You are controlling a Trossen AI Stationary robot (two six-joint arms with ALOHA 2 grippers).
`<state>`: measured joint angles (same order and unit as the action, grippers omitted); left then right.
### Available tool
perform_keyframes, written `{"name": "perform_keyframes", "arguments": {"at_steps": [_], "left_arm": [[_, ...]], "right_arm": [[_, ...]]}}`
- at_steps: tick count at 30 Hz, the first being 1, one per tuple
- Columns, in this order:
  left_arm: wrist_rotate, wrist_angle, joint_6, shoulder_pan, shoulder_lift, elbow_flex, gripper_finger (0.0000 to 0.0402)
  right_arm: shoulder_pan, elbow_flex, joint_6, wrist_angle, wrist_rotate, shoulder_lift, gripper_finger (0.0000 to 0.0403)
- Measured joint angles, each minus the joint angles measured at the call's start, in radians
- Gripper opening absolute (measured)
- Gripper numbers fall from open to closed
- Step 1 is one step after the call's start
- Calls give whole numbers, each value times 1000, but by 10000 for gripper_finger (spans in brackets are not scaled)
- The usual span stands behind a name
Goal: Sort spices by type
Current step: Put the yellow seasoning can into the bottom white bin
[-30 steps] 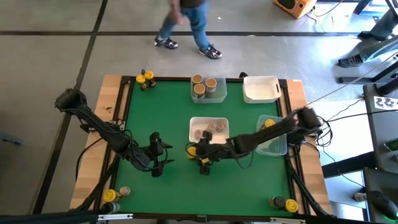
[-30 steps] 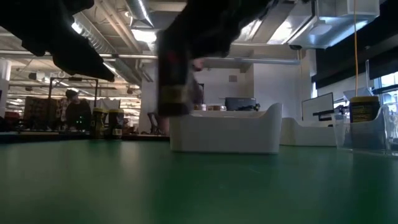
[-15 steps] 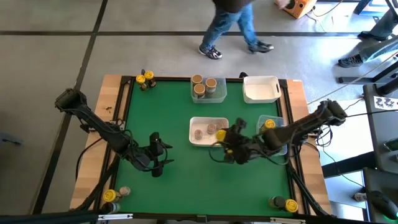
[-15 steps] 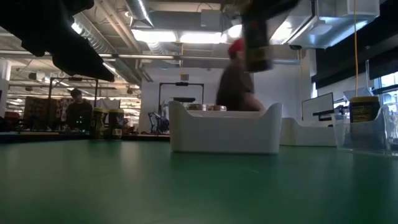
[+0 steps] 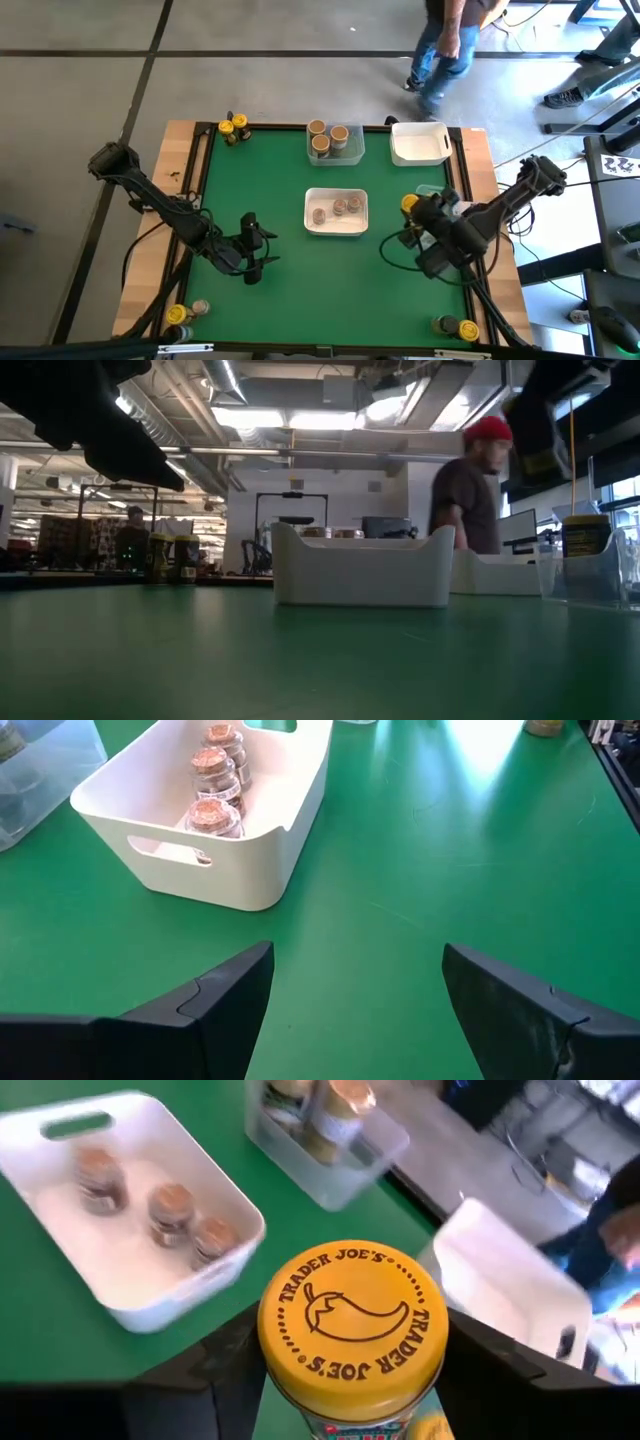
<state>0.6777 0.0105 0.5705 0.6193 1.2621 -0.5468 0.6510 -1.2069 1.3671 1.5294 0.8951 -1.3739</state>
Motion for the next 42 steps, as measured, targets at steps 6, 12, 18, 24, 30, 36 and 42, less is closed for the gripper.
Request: {"name": "perform_keyframes", "arguments": {"at_steps": [6,12,18,24,30,36,42], "left_arm": [[8,0,0,0,0,0,288],[13,0,-1,0,0,0,288],[14,0,-1,0,0,0,288],[31,0,-1,0,0,0,288],[32,0,-2,0,0,0,288],[33,0,-2,0,0,0,288],[45,0,-2,0,0,0,288]], "right_arm": [[43,112,256,27,-78,0,234],[86,223,441,26,-159,0,237],[84,311,489,-33,-188,-1,236],[82,394,518,-110,-189,-1,239],[82,464,524,-215,-186,-1,240],[82,482,519,-251,-170,-2,244],[82,482,514,-256,-173,-2,265]]}}
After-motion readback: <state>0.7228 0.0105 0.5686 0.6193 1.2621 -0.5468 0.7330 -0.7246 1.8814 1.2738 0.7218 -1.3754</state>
